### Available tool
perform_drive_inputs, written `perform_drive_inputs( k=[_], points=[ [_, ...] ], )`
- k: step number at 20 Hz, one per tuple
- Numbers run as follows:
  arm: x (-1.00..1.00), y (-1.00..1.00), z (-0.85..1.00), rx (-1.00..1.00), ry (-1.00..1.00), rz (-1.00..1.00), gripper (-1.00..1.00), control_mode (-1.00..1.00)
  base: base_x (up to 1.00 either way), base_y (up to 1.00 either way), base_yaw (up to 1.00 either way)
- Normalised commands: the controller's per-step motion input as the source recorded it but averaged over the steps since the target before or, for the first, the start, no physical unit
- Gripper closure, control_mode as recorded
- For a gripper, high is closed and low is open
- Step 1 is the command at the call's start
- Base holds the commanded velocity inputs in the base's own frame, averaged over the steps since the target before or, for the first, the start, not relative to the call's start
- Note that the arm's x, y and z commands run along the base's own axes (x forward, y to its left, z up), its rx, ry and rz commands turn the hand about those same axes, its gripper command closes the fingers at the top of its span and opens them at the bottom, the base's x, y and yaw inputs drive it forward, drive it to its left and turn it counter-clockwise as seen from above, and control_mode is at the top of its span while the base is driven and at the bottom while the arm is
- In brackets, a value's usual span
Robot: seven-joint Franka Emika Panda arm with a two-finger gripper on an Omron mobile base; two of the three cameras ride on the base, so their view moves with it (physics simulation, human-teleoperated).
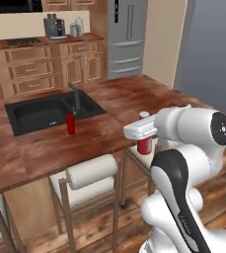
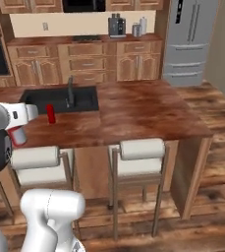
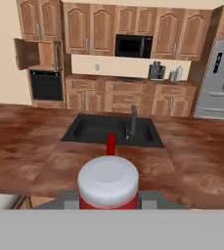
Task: The dining table condiment station is running low on ketchup. Refill the condiment station by opening the cabinet and taking the ketchup from the cabinet and placing it on the dining table.
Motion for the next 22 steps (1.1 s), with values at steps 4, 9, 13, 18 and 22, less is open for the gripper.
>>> perform_drive_inputs(
  k=[4,9,13,18,22],
  points=[
    [0.0,0.0,0.0,0.0,0.0,0.0,1.0,1.0,0.5,-0.14,0.3],
    [0.0,0.0,0.0,0.0,0.0,0.0,1.0,1.0,0.43,-0.51,0.31],
    [0.0,0.0,0.0,0.0,0.0,0.0,1.0,1.0,0.53,-0.43,0.29],
    [0.0,0.0,0.0,0.0,0.0,0.0,1.0,1.0,0.33,-0.32,0.24],
    [0.0,0.0,0.0,0.0,0.0,0.0,1.0,1.0,0.38,-0.22,0.21]
  ],
)
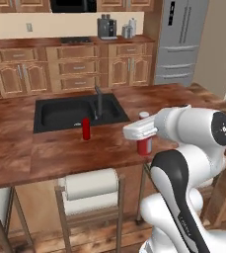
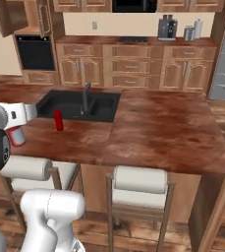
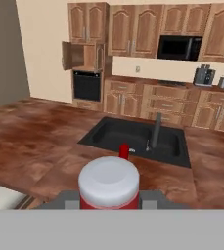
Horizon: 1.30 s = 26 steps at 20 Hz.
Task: The dining table condiment station is running low on ketchup. Refill the condiment station by opening the cabinet and taking the ketchup from the cabinet and placing it on the dining table.
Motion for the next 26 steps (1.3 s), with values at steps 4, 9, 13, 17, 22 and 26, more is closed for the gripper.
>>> perform_drive_inputs(
  k=[4,9,13,17,22,26],
  points=[
    [0.0,0.0,0.0,0.0,0.0,0.0,1.0,1.0,0.39,-0.17,0.19],
    [0.0,0.0,0.0,0.0,0.0,0.0,1.0,1.0,0.29,-0.52,0.23],
    [0.6,-0.92,-0.22,0.08,0.0,0.32,1.0,-1.0,0.0,0.0,0.0],
    [0.79,-0.81,-0.28,0.04,0.0,0.35,1.0,-1.0,0.0,0.0,0.0],
    [0.7,-0.48,-0.26,0.0,0.0,0.29,1.0,-1.0,0.0,0.0,0.0],
    [0.5,-0.07,-0.21,-0.01,0.0,0.05,1.0,-1.0,0.0,0.0,0.0]
  ],
)
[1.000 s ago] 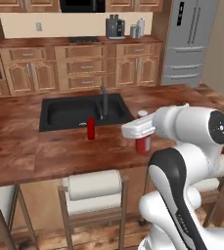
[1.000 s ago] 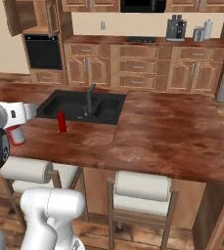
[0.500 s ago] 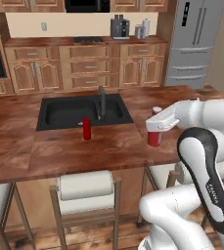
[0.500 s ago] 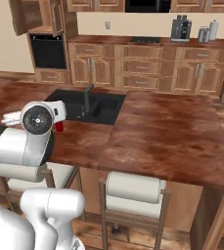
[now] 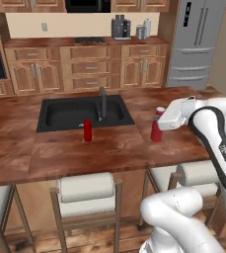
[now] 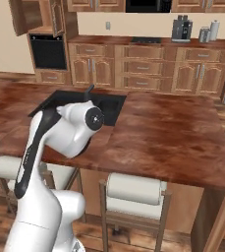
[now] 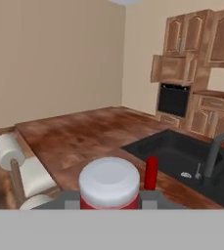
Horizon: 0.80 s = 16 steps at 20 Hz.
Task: The dining table condiment station is running low on ketchup. Refill the condiment station by opening the cabinet and taking the ketchup from the cabinet and placing it on the dining table.
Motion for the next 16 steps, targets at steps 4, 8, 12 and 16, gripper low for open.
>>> perform_drive_inputs(
  k=[4,8,12,16],
  points=[
    [0.46,0.0,-0.29,-0.03,0.0,0.01,1.0,-1.0,0.0,0.0,0.0],
    [0.39,0.01,-0.48,-0.05,0.04,0.0,1.0,-1.0,0.0,0.0,0.0],
    [0.36,0.0,-0.6,-0.04,0.0,0.0,1.0,-1.0,0.0,0.0,0.0],
    [0.43,0.03,-0.5,-0.01,0.0,0.0,1.0,-1.0,0.0,0.0,0.0]
  ],
)
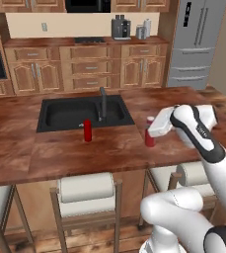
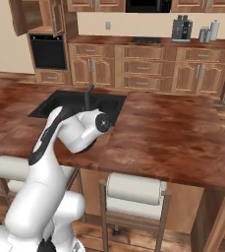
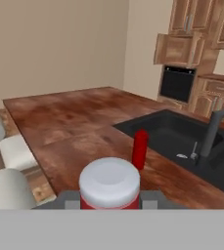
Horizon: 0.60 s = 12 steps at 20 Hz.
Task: The dining table condiment station is running low on ketchup. Refill the condiment station by opening the cabinet and taking the ketchup from the cabinet and placing it on the dining table.
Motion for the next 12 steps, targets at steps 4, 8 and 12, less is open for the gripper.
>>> perform_drive_inputs(
  k=[4,8,12],
  points=[
    [0.48,0.01,-0.47,0.0,0.0,0.01,1.0,-1.0,0.0,0.0,0.0],
    [0.43,0.0,-0.46,0.0,0.0,0.01,1.0,-1.0,0.0,0.0,0.0],
    [0.41,0.0,-0.39,0.0,0.03,0.03,1.0,-1.0,0.0,0.0,0.0]
  ],
)
